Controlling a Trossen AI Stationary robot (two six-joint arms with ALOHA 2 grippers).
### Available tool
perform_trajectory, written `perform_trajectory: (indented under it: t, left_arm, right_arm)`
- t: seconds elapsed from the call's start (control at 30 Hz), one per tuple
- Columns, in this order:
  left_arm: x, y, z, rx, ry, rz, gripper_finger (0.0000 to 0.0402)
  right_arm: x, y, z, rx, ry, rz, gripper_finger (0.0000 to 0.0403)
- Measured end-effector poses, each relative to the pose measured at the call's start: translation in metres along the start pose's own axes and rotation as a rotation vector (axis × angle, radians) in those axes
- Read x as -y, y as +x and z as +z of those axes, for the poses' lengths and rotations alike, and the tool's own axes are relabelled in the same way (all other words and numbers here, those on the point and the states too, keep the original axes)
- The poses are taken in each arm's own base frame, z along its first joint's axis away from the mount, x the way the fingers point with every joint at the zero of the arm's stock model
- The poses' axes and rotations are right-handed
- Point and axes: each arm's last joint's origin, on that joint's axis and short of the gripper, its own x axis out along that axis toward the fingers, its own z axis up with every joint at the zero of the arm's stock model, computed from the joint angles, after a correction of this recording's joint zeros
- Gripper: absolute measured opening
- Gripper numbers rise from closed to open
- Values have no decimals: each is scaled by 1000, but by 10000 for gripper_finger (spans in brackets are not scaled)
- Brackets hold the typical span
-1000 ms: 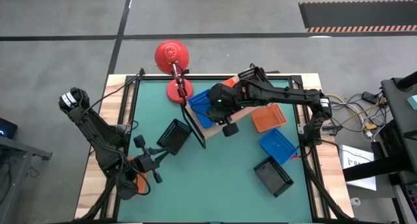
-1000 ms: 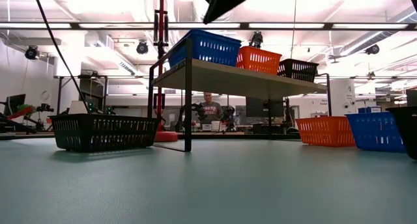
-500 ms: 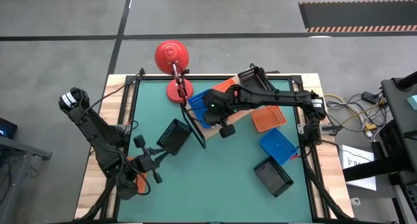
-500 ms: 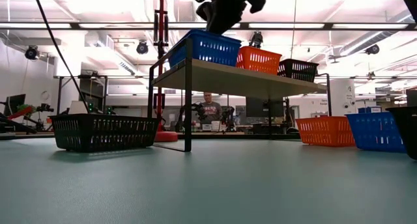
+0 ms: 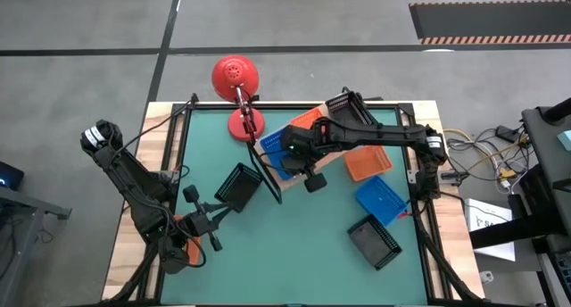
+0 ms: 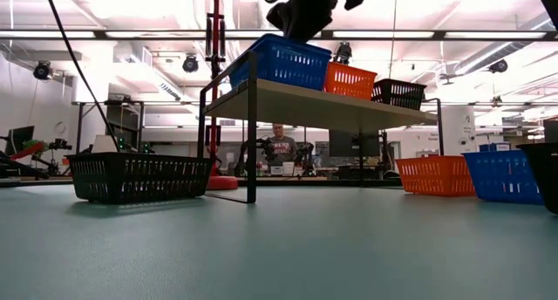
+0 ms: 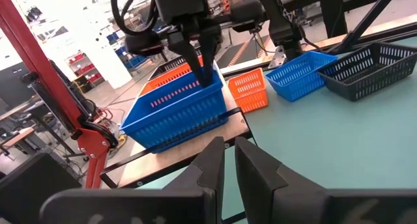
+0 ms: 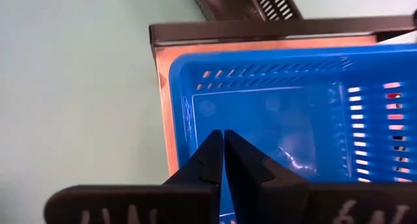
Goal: Stack baskets on shelf by color
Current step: Stack the left blue basket on top of the blue basket on the shelf, then stack the right black basket on top of the black basket on the shelf
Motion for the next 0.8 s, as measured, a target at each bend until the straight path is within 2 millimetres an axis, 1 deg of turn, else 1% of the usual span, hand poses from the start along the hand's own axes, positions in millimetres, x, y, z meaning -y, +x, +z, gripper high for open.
perform_trajectory:
  t: [0.17,0.27,0.33,0.43,0.63,0.73,0.8]
  left_arm:
    - [0,0,0,0,0,0,22]
    - [0,0,0,0,-1,0,22]
    - [0,0,0,0,-1,0,22]
    - [0,0,0,0,-2,-1,22]
    - [0,0,1,2,-10,-1,22]
    - [1,0,1,2,-14,-2,22]
    - [1,0,1,3,-18,-1,22]
  right_arm:
    - [-3,-18,9,38,-13,-18,9]
    - [-11,-33,16,77,-6,-24,9]
    - [-20,-43,19,97,-12,-23,9]
    - [-37,-58,22,127,-9,-10,8]
    - [-79,-79,26,169,30,45,8]
    - [-104,-84,27,182,33,85,8]
    - [-120,-84,26,179,36,112,8]
